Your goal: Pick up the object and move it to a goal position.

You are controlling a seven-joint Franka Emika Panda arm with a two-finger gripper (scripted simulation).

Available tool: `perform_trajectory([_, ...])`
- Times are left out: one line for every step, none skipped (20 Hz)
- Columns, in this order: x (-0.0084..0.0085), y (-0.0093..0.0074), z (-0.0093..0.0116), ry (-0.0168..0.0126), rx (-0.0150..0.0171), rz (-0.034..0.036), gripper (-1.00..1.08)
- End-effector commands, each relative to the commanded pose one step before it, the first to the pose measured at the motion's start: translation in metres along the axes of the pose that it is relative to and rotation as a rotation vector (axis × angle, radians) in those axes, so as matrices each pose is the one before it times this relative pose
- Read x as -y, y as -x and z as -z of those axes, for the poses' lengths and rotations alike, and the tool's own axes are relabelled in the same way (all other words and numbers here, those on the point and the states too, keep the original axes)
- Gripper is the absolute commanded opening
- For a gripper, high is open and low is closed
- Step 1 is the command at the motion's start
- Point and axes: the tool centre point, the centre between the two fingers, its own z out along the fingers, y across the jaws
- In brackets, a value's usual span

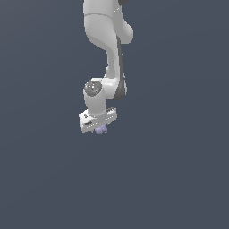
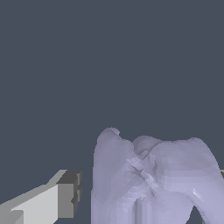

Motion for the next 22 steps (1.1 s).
perform_trajectory([-0.0004,-0.00069,-0.00222,0.00089,-0.00112,0.0004,1.0])
perform_trajectory([0.0,0.0,0.0,0.0,0.0,0.0,-1.0])
perform_trajectory([0.0,0.0,0.0,0.0,0.0,0.0,-1.0])
perform_trajectory([0.0,0.0,0.0,0.0,0.0,0.0,-1.0])
perform_trajectory([0.0,0.0,0.0,0.0,0.0,0.0,-1.0])
perform_trajectory([0.0,0.0,0.0,0.0,0.0,0.0,-1.0])
perform_trajectory([0.0,0.0,0.0,0.0,0.0,0.0,-1.0])
perform_trajectory([0.0,0.0,0.0,0.0,0.0,0.0,-1.0])
perform_trajectory([0.0,0.0,0.0,0.0,0.0,0.0,-1.0])
perform_trajectory([0.0,0.0,0.0,0.0,0.0,0.0,-1.0])
perform_trajectory([0.0,0.0,0.0,0.0,0.0,0.0,-1.0])
perform_trajectory([-0.00054,-0.00024,0.00085,0.00102,-0.00109,-0.00041,-1.0])
perform_trajectory([0.00001,-0.00019,0.00022,0.0,0.0,0.0,-1.0])
perform_trajectory([0.00003,-0.00057,0.00065,0.0,0.0,0.0,-1.0])
perform_trajectory([0.00004,-0.00096,0.00108,0.0,0.0,0.0,-1.0])
perform_trajectory([0.00006,-0.00134,0.00151,0.0,0.0,0.0,-1.0])
perform_trajectory([0.00008,-0.00172,0.00194,0.0,0.0,0.0,-1.0])
perform_trajectory([0.00009,-0.0021,0.00236,0.0,0.0,0.0,-1.0])
perform_trajectory([0.00011,-0.00248,0.00279,0.0,0.0,0.0,-1.0])
perform_trajectory([0.00012,-0.00286,0.00321,0.0,0.0,0.0,-1.0])
perform_trajectory([0.00013,-0.00323,0.00363,0.0,0.0,0.0,-1.0])
perform_trajectory([0.00015,-0.00361,0.00405,0.0,0.0,0.0,-1.0])
